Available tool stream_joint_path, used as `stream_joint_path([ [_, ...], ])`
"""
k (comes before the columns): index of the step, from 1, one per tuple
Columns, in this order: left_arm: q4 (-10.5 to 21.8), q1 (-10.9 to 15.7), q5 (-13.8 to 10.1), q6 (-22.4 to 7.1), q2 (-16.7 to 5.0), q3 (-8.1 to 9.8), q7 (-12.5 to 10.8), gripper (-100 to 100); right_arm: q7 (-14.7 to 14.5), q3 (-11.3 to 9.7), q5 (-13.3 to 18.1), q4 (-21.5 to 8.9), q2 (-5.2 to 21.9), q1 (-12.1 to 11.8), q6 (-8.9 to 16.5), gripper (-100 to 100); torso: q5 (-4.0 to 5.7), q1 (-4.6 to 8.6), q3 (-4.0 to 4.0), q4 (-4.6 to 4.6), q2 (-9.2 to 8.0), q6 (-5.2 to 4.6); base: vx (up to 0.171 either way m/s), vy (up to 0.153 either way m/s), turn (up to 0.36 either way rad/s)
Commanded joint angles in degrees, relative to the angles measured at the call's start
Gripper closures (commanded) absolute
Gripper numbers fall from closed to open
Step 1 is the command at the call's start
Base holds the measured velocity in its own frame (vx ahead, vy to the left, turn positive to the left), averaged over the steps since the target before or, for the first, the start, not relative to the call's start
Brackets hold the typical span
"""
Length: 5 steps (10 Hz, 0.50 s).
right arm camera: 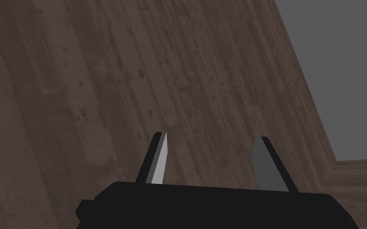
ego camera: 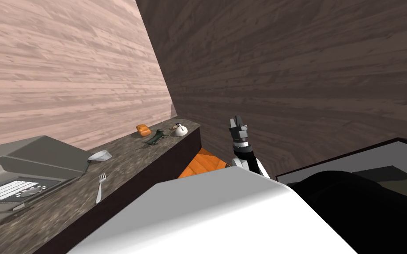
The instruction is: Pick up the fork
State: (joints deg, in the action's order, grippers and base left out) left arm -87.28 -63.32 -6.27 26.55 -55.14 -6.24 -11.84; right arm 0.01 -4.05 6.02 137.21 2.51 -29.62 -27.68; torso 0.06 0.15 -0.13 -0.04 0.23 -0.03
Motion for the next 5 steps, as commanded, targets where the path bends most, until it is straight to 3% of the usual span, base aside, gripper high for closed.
stream_joint_path([
  [1, 0.3, 0.0, -0.3, -0.1, -1.7, 0.08, -0.8, -100, 0.0, 0.0, 0.0, 0.0, 0.0, 0.0, 0.0, 0, 0.0, 0.0, 0.0, 0.0, 0.0, 0.0, 0.022, -0.011, 0.005],
  [2, 2.4, -1.8, -0.9, -0.8, -4.0, -0.22, -1.6, -100, 0.0, 0.0, 0.0, 0.0, 0.0, 0.0, 0.0, 0, -0.03, -0.11, 0.05, 0.02, -0.09, 0.0, 0.032, -0.024, -0.061],
  [5, 4.4, -3.5, -1.4, -1.4, -7.3, -0.52, -2.4, -100, 0.0, 0.0, 0.0, 0.0, 0.0, 0.0, 0.0, 0, -0.02, -0.05, 0.0, 0.0, 0.02, -0.01, 0.06, -0.034, -0.039],
])
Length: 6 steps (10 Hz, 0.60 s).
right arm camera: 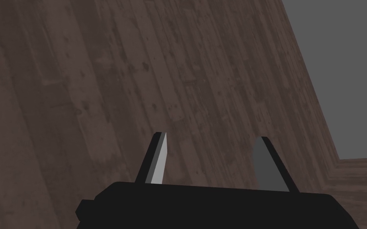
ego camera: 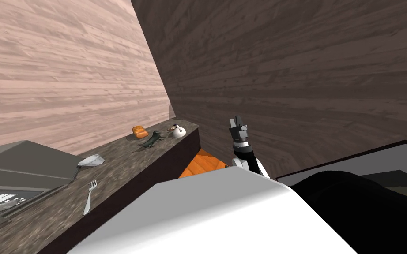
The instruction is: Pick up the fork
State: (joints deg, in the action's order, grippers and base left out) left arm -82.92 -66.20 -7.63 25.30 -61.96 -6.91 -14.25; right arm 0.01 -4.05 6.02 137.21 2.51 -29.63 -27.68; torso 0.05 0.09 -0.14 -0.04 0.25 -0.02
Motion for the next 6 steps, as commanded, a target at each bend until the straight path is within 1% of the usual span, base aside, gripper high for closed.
stream_joint_path([
  [1, 1.8, -2.2, -0.6, -0.7, -2.9, -0.13, -0.7, -100, 0.0, 0.0, 0.0, 0.0, 0.0, 0.0, 0.0, 0, 0.0, 0.0, 0.0, 0.0, 0.0, 0.0, 0.069, -0.04, -0.046],
  [2, 3.4, -3.6, -1.0, -1.2, -4.8, -0.39, -1.3, -100, 0.0, 0.0, 0.0, 0.0, 0.0, 0.0, 0.0, 0, 0.0, 0.01, -0.01, 0.0, 0.02, -0.01, 0.105, -0.039, -0.087],
  [3, 3.4, -3.6, -1.0, -1.2, -5.7, -0.39, -1.3, -100, 0.0, 0.0, 0.0, 0.0, 0.0, 0.0, 0.0, 0, 0.01, 0.01, -0.07, -0.03, 0.12, -0.01, 0.089, -0.017, -0.032],
  [4, 4.9, -4.8, -1.4, -1.8, -7.9, -0.61, -1.9, -100, 0.0, 0.0, 0.0, 0.0, 0.0, 0.0, 0.0, 0, -0.01, -0.04, -0.06, -0.02, 0.1, -0.01, 0.084, -0.005, -0.057],
  [5, 6.2, -5.9, -1.8, -2.3, -9.5, -0.78, -2.4, -100, 0.0, 0.0, 0.0, 0.0, 0.0, 0.0, 0.0, 0, -0.03, -0.1, -0.06, -0.02, 0.1, -0.02, 0.107, -0.003, -0.108],
  [6, 6.2, -5.9, -1.8, -2.3, -10.4, -0.78, -2.4, -100, 0.0, 0.0, 0.0, 0.0, 0.0, 0.0, 0.0, 0, -0.03, -0.11, -0.09, -0.04, 0.16, -0.02, 0.07, -0.003, -0.025],
])
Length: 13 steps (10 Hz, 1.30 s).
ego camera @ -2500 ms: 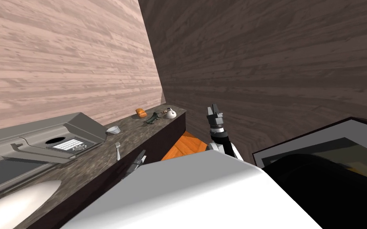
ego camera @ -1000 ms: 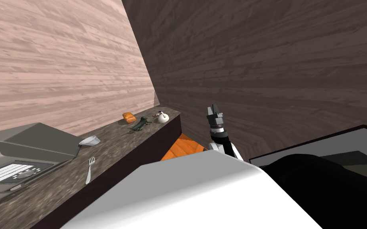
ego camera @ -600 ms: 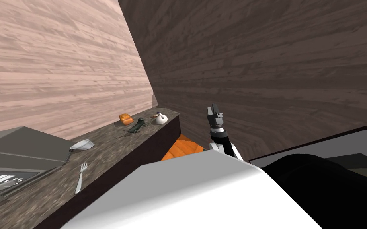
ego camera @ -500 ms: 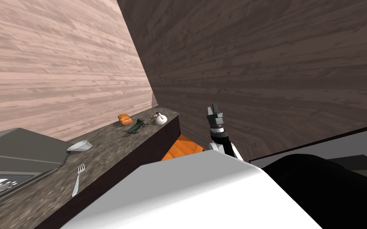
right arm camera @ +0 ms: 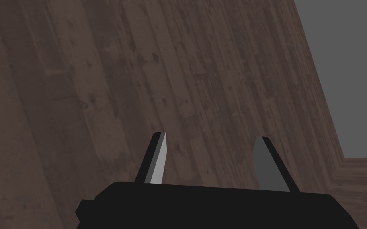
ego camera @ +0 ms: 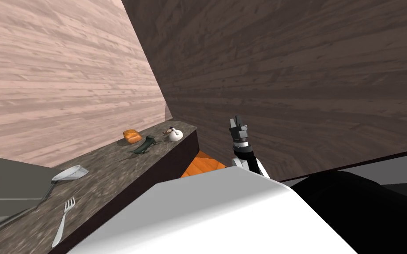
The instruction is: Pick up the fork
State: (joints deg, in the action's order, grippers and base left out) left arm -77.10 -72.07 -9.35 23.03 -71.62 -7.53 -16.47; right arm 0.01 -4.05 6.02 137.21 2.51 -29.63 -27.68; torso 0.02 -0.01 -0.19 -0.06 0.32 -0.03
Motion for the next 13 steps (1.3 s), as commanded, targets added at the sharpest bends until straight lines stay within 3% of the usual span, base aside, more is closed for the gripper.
stream_joint_path([
  [1, 1.5, -0.9, -0.3, -0.5, -2.9, -0.27, -0.6, -100, 0.0, 0.0, 0.0, 0.0, 0.0, 0.0, 0.0, 0, 0.0, 0.0, 0.0, 0.0, 0.0, 0.0, 0.06, 0.002, -0.05],
  [2, 2.5, -1.7, -0.6, -1.0, -4.6, -0.32, -0.9, -100, 0.0, 0.0, 0.0, 0.0, 0.0, 0.0, 0.0, 0, 0.0, -0.02, 0.03, 0.01, -0.04, -0.02, 0.083, 0.022, -0.098],
  [3, 2.5, -1.7, -0.6, -1.0, -4.8, -0.32, -0.9, -100, 0.0, 0.0, 0.0, 0.0, 0.0, 0.0, 0.0, 0, -0.03, -0.1, 0.0, 0.01, 0.01, -0.02, 0.059, 0.027, -0.039],
  [5, 4.0, -2.6, -0.9, -1.9, -8.2, -0.26, -1.4, -100, 0.0, 0.0, 0.0, 0.0, 0.0, 0.0, 0.0, 0, -0.04, -0.17, 0.02, 0.01, -0.03, -0.03, 0.075, 0.057, -0.09],
  [8, 5.0, -2.6, -1.1, -3.0, -11.6, 0.14, -1.6, -100, 0.0, 0.0, 0.0, 0.0, 0.0, 0.0, 0.0, 0, -0.14, -0.56, -0.07, -0.02, 0.14, -0.04, 0.097, 0.154, -0.118],
  [11, 4.8, -1.4, -1.1, -3.8, -13.2, 0.4, -1.6, -100, 0.0, 0.0, 0.0, 0.0, 0.0, 0.0, 0.0, 0, -0.28, -1.09, -0.06, -0.02, 0.11, -0.03, 0.086, 0.262, -0.122],
  [13, 4.9, -1.1, -1.1, -3.7, -13.4, 0.31, -1.6, -100, 0.0, 0.0, 0.0, 0.0, 0.0, 0.0, 0.0, 0, -0.24, -0.82, -0.03, 0.0, 0.07, -0.01, 0.063, 0.137, -0.051],
])
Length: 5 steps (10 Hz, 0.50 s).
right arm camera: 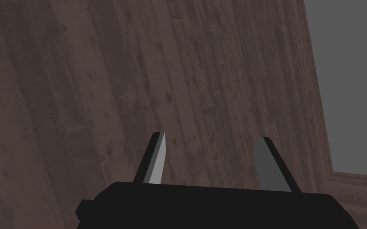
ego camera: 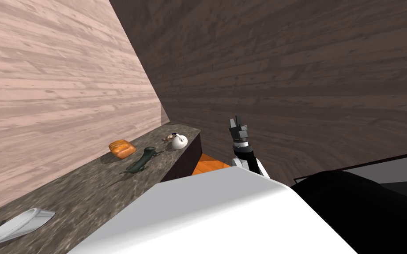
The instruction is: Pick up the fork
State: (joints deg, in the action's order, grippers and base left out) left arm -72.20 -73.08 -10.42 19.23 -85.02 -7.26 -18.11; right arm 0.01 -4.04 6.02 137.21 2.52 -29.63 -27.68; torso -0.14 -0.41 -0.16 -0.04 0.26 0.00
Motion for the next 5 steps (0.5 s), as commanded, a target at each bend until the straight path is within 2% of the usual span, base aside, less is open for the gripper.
stream_joint_path([
  [1, 0.0, 0.0, 0.0, 0.0, 0.0, 0.0, 0.0, 0, 0.0, 0.0, 0.0, 0.0, 0.0, 0.0, 0.0, 0, 0.0, 0.0, 0.0, 0.0, 0.0, 0.0, 0.007, 0.018, -0.002],
  [2, 0.6, 1.4, 0.8, -0.5, 2.0, -0.91, 0.7, -100, 0.0, 0.0, 0.0, 0.0, 0.0, 0.0, 0.0, 0, 0.08, 0.28, 0.08, 0.03, -0.13, 0.01, 0.019, 0.026, -0.049],
  [5, 1.5, 3.6, 1.9, -1.2, 5.0, -2.29, 1.8, -100, 0.0, 0.0, 0.0, 0.0, 0.0, 0.0, 0.0, 0, 0.09, 0.3, 0.09, 0.04, -0.14, 0.01, 0.025, 0.037, -0.049],
])
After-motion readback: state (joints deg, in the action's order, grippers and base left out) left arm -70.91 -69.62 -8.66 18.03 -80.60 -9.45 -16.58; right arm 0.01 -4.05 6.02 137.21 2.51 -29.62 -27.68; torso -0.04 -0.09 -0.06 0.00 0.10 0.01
